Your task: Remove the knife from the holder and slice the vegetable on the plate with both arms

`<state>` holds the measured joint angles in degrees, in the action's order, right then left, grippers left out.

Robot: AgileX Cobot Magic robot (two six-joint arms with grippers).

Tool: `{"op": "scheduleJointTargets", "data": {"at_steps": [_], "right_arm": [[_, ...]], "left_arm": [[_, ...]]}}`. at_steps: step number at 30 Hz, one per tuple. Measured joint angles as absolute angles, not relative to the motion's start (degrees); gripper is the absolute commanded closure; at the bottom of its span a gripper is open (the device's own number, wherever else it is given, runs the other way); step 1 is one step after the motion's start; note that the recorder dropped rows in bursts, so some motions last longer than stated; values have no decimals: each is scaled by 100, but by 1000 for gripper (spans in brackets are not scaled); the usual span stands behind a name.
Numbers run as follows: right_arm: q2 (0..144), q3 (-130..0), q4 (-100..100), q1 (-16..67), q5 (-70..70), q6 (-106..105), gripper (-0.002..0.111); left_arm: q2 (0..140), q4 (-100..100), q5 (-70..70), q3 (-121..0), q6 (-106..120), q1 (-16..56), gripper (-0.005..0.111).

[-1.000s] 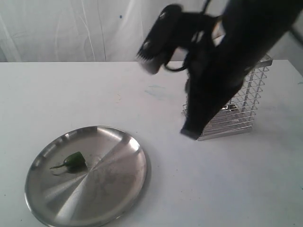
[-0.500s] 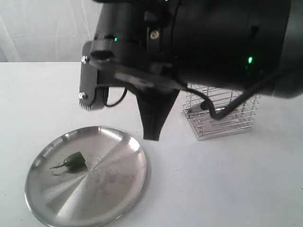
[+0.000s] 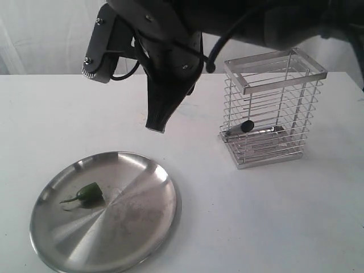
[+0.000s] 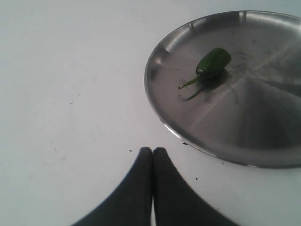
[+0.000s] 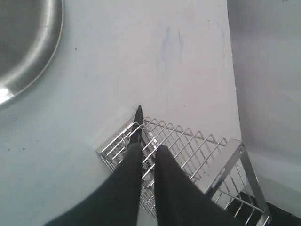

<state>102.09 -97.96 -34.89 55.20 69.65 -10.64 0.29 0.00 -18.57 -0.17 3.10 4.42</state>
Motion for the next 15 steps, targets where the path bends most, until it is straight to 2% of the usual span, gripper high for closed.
{"op": "scheduleJointTargets", "data": {"at_steps": [4,6,8,12,15], "right_arm": [[10064,-9805,-3294,5520,6965,-1047,97],[9972,-9819,-3078,5520,6968,-1021,93],[9928,-9818,-2690,5520,6978,-1011,81],[9964,-9737,-2229,5520,6964,-1060,48],[10048,-9454,-2485,5520,6964,-1189,38]], "left_arm": [[29,0,-1857,-17,310,442,107],[29,0,-1857,-17,310,442,107],[29,0,-1857,-17,310,442,107],[29,0,-1857,-17,310,442,107],[29,0,-1857,-17,310,442,107]]}}
